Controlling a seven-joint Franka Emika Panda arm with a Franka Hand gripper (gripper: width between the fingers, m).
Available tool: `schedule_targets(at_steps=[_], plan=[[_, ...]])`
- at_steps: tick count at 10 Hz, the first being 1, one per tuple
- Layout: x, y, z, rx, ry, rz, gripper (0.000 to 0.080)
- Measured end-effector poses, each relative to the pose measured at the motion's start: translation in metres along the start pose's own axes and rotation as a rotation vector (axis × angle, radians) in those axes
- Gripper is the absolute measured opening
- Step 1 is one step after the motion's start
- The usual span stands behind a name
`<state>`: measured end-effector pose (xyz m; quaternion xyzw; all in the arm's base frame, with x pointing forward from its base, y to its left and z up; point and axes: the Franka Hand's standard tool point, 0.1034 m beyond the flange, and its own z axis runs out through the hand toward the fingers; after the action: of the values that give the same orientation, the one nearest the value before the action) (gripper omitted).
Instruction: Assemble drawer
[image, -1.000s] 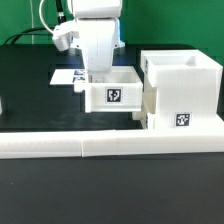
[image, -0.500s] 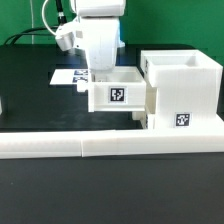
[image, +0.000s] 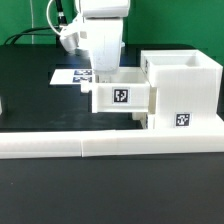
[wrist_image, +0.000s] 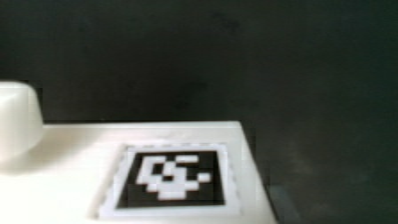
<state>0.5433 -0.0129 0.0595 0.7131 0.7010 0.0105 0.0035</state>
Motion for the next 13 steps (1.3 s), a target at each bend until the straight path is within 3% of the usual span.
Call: schedule_targets(at_steps=[13], plan=[[0.0027, -0.0014, 0.0025, 0.008, 0.001, 0.036, 0.0044]])
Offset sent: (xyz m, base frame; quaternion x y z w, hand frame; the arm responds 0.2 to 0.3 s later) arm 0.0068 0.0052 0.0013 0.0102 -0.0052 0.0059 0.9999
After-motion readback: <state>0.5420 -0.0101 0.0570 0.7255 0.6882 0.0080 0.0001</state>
